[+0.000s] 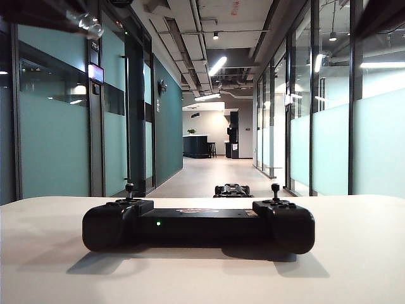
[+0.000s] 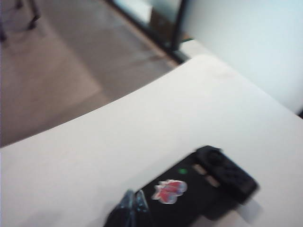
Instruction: Push the left joystick on the remote control sitting on the white table forward to make the robot dog walk in a straight line until it approaches the door.
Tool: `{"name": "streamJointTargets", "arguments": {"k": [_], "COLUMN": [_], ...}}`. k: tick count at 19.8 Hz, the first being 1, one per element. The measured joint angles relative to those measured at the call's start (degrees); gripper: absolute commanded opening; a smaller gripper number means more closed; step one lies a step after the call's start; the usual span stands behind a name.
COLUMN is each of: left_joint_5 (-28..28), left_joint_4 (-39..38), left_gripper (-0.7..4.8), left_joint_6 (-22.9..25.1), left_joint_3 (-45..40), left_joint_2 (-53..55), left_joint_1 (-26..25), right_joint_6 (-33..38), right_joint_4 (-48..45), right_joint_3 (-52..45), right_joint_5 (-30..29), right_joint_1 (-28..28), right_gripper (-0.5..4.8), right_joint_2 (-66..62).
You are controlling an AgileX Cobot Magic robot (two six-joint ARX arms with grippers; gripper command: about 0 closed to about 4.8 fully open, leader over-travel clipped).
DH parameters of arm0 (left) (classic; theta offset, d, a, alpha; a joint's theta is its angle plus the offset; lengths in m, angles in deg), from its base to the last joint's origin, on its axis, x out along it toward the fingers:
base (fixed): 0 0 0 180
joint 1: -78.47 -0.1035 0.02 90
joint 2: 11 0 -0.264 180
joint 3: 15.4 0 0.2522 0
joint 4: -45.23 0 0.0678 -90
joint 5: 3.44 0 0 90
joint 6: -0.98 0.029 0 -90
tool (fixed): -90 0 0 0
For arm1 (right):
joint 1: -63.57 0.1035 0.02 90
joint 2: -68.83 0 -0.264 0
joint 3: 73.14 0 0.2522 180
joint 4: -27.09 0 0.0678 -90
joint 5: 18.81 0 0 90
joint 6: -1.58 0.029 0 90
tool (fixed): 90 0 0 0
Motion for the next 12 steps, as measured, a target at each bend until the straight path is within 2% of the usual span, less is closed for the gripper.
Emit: {"name": "streamJointTargets", "arguments": {"k": [5,8,12], "left_joint_5": [-5.9,-7.6,-9.4], "left_joint_4": [0.0,0.0,0.0], "left_gripper": [-0.05,-0.05,-0.05], "left_joint_6": [0.9,0.0,-0.3], "left_joint_3": [0.0,0.0,0.0], "left_joint_2": [2.8,5.3,8.6], "left_joint_1": [-0.1,-0.1,-0.6], "right_joint_6": [5.5,8.9,11.7], "right_joint_4": [1.5,4.0,8.5], "right_joint_3": [1.7,5.0,9.5], "right_joint_5": [1.7,4.3,4.7], "right_joint_1": [8.0,9.8,10.4], "right_gripper": [-0.04,-0.04,-0.04], "right_joint_2": [-8.7,-13.3,-19.1]}}
